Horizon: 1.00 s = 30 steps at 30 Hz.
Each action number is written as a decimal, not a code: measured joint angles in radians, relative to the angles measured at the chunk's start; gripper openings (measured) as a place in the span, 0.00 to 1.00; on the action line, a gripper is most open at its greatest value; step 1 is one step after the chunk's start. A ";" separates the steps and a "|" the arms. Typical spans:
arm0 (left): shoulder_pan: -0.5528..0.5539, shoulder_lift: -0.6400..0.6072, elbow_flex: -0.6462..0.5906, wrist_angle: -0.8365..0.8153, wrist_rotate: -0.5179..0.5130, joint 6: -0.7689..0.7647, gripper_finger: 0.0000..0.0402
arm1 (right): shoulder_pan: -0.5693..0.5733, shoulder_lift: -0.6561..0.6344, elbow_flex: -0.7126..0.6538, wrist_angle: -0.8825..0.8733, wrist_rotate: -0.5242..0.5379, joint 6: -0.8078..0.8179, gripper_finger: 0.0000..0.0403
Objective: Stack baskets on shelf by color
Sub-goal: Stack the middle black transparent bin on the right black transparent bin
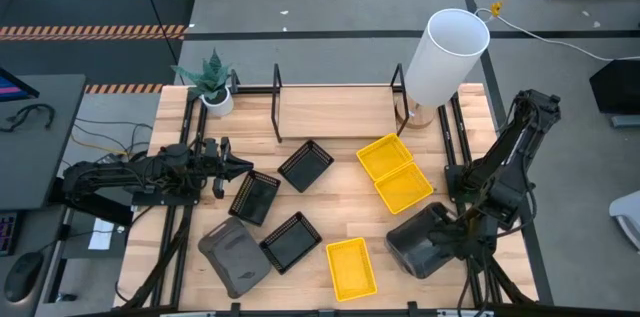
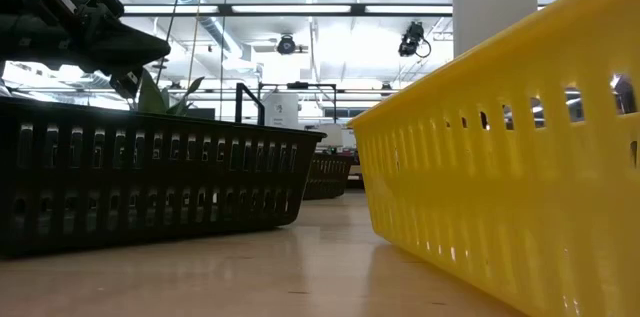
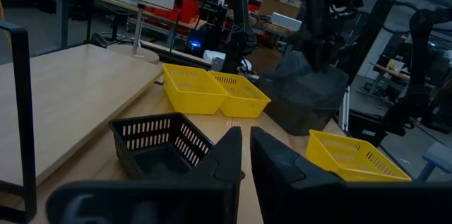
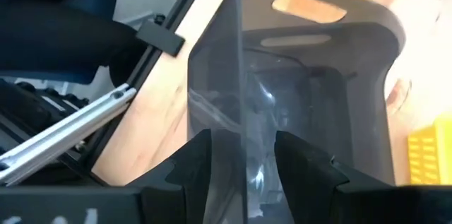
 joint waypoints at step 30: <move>0.000 0.000 0.000 0.000 0.000 0.000 0.07 | 0.000 0.000 -0.052 0.027 0.115 -0.072 0.02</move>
